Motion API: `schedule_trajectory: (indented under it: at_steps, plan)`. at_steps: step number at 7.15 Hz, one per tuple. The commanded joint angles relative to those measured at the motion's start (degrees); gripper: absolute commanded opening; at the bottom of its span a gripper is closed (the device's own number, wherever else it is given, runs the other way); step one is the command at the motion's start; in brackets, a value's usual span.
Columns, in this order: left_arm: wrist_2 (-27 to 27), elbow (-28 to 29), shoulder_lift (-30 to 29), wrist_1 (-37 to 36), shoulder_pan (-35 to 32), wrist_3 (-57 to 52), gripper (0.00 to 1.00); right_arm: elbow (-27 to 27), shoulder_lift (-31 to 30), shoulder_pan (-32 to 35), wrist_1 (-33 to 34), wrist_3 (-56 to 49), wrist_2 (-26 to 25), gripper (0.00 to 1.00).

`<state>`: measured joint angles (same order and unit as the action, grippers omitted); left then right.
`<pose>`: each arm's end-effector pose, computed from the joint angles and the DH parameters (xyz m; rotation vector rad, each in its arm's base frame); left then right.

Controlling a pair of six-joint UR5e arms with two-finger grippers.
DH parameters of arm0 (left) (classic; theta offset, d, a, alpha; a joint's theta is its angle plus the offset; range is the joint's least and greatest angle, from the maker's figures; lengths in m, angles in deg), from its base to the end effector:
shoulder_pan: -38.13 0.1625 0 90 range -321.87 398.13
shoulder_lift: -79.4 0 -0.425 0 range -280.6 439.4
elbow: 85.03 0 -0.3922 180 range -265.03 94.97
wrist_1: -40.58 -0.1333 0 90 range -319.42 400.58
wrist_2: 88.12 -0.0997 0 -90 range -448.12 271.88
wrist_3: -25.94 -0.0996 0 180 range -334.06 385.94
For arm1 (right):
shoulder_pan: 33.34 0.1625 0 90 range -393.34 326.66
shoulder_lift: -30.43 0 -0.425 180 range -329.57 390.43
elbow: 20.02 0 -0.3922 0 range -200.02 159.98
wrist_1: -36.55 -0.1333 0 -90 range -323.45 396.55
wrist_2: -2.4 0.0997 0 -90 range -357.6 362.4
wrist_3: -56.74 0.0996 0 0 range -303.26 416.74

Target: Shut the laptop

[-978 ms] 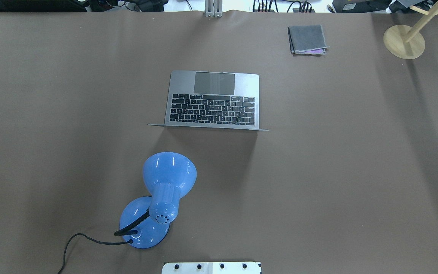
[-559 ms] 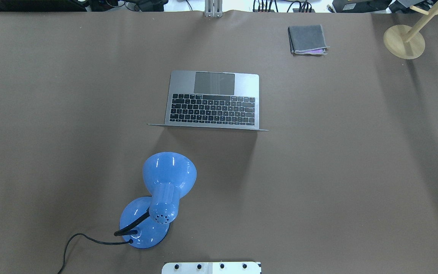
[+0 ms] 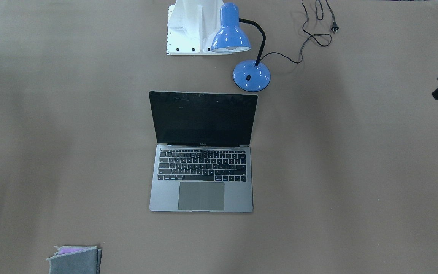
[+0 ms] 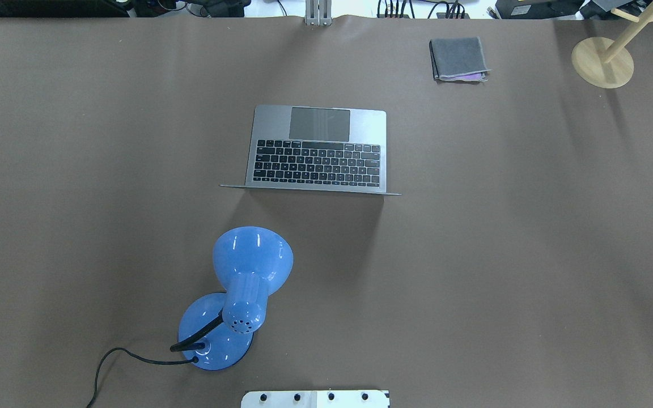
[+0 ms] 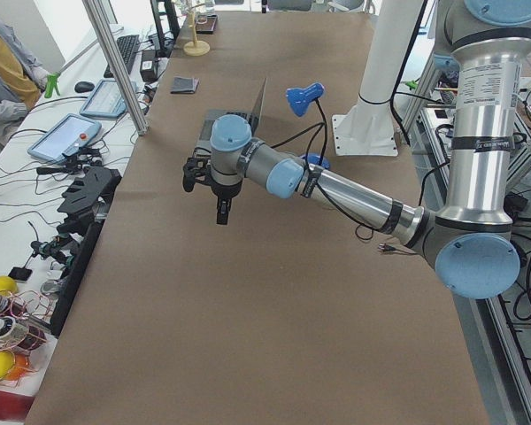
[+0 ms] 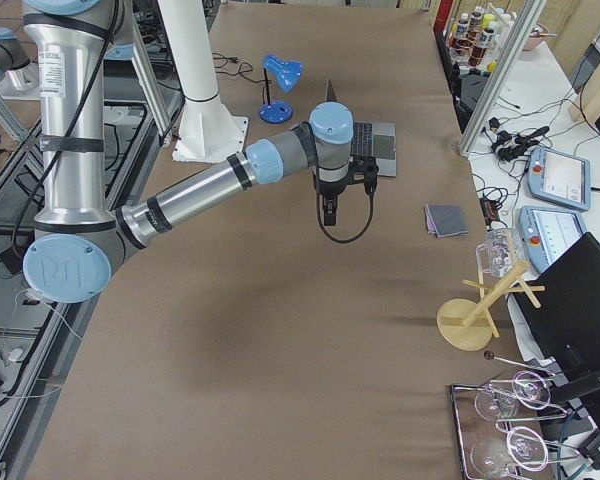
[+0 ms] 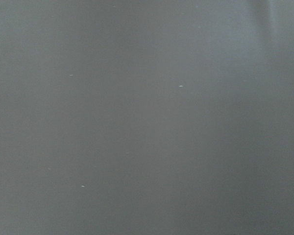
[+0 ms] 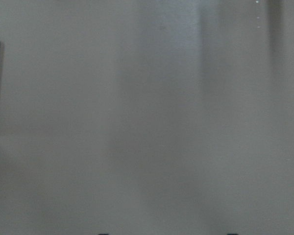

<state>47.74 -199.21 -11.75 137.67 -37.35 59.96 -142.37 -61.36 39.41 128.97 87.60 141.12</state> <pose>0.0616 -0.4844 0.4247 0.1674 0.9277 -0.0884 -0.0757 -0.4407 0.3988 0.0813 -0.9464 0.0107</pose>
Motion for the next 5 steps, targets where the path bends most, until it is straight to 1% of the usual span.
schedule_trajectory:
  at_steps: [1,2,3,4,5]
  plan:
    - [-0.9,-5.3,-5.9,0.3,12.2,22.1,0.14,-1.9,0.4,-11.4,-14.0,16.2,-3.2,0.23]
    - [-3.9,-5.5,-9.6,0.2,18.4,28.5,0.00,-3.2,1.3,-15.9,-16.1,22.3,-4.0,0.00]
    - [-6.2,-5.5,-11.6,-0.2,21.4,30.6,0.00,-3.9,4.7,-20.2,-16.2,28.0,-5.7,0.00]
    - [-7.7,-5.4,-12.6,-0.2,24.0,31.3,0.00,-4.0,8.3,-26.0,-16.1,34.8,-10.3,0.00]
    - [-9.8,-5.2,-14.4,-0.3,26.2,33.0,0.00,-3.6,12.7,-32.5,-15.4,39.1,-16.0,0.00]
